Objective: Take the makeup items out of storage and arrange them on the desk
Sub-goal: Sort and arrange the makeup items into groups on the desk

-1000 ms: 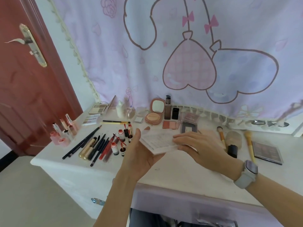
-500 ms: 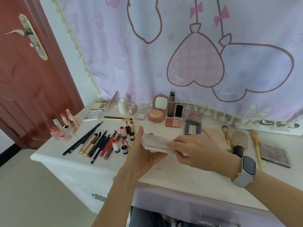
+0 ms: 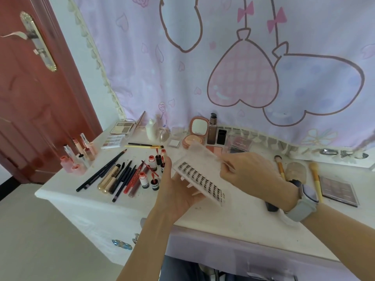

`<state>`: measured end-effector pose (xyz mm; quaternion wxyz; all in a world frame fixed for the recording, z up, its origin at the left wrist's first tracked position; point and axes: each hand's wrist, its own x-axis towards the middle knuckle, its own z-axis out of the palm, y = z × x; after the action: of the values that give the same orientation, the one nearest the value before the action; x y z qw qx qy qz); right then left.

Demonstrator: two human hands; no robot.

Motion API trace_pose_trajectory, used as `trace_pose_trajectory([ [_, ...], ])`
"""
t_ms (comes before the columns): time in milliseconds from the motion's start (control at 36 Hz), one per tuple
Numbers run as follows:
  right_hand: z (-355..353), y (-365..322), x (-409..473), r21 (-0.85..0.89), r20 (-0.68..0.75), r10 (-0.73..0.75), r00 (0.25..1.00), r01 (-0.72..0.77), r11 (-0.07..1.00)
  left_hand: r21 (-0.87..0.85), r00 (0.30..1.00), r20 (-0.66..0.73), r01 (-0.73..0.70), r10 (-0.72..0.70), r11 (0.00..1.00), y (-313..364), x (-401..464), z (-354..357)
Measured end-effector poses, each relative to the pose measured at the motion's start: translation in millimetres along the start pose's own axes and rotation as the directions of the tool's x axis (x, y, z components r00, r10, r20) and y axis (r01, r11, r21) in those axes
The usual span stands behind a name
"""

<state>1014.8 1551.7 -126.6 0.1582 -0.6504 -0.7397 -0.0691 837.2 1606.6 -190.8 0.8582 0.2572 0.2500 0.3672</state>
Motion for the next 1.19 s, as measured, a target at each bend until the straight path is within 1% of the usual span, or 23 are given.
trace_pose_trajectory([
  [83, 8, 17, 4, 0.1, 0.022, 0.151, 0.988, -0.153, 0.983, -0.082, 0.999, -0.036, 0.007, -0.009, 0.997, -2, -4, 2],
  [139, 9, 25, 4, 0.195, 0.03, 0.246, 0.969, -0.247, 0.949, -0.078, 0.998, -0.055, -0.033, 0.029, 0.996, -3, -7, 3],
  [167, 9, 27, 4, 0.248, 0.04, 0.284, 0.958, -0.285, 0.926, -0.049, 0.996, -0.079, -0.052, 0.048, 0.997, -4, -8, 3],
  [222, 8, 30, 3, 0.331, 0.065, 0.334, 0.94, -0.336, 0.881, 0.052, 0.986, -0.148, -0.062, 0.069, 0.997, -7, -11, 2],
  [278, 8, 31, 1, 0.372, 0.084, 0.355, 0.931, -0.359, 0.856, 0.21, 0.971, -0.214, -0.057, 0.103, 0.976, -11, -15, -1],
  [333, 8, 31, -1, 0.396, 0.097, 0.373, 0.923, -0.38, 0.836, 0.398, 0.951, -0.258, -0.057, 0.171, 0.916, -15, -18, -4],
  [389, 8, 31, -2, 0.43, 0.112, 0.4, 0.91, -0.407, 0.805, 0.544, 0.937, -0.265, -0.051, 0.229, 0.838, -17, -22, -5],
  [472, 9, 31, -1, 0.469, 0.134, 0.438, 0.889, -0.446, 0.762, 0.661, 0.93, -0.222, -0.078, 0.294, 0.746, -18, -24, -4],
  [583, 10, 33, -2, 0.486, 0.144, 0.465, 0.874, -0.472, 0.736, 0.739, 0.921, -0.209, -0.072, 0.329, 0.67, -16, -23, -2],
  [750, 12, 37, -3, 0.471, 0.115, 0.502, 0.857, -0.492, 0.732, 0.841, 0.936, -0.177, -0.015, 0.303, 0.54, -19, -23, -1],
  [806, 13, 37, -4, 0.469, 0.11, 0.492, 0.864, -0.481, 0.74, 0.871, 0.938, -0.184, 0.017, 0.293, 0.492, -19, -23, -1],
  [889, 13, 38, -4, 0.469, 0.102, 0.47, 0.877, -0.459, 0.755, 0.899, 0.927, -0.196, 0.04, 0.32, 0.437, -18, -23, -2],
  [944, 12, 38, -2, 0.405, 0.086, 0.426, 0.9, -0.423, 0.811, 0.917, 0.925, -0.184, 0.039, 0.333, 0.398, -17, -24, -3],
  [1028, 9, 38, 5, 0.257, 0.098, 0.336, 0.937, -0.35, 0.901, 0.945, 0.924, -0.171, 0.055, 0.343, 0.322, -17, -25, -6],
  [1111, 8, 36, 17, 0.16, 0.115, 0.269, 0.956, -0.286, 0.945, 0.965, 0.918, -0.152, 0.058, 0.366, 0.256, -18, -27, -8],
  [1194, 7, 35, 28, 0.122, 0.128, 0.237, 0.963, -0.252, 0.96, 0.984, 0.901, -0.13, 0.065, 0.413, 0.168, -19, -29, -10],
])
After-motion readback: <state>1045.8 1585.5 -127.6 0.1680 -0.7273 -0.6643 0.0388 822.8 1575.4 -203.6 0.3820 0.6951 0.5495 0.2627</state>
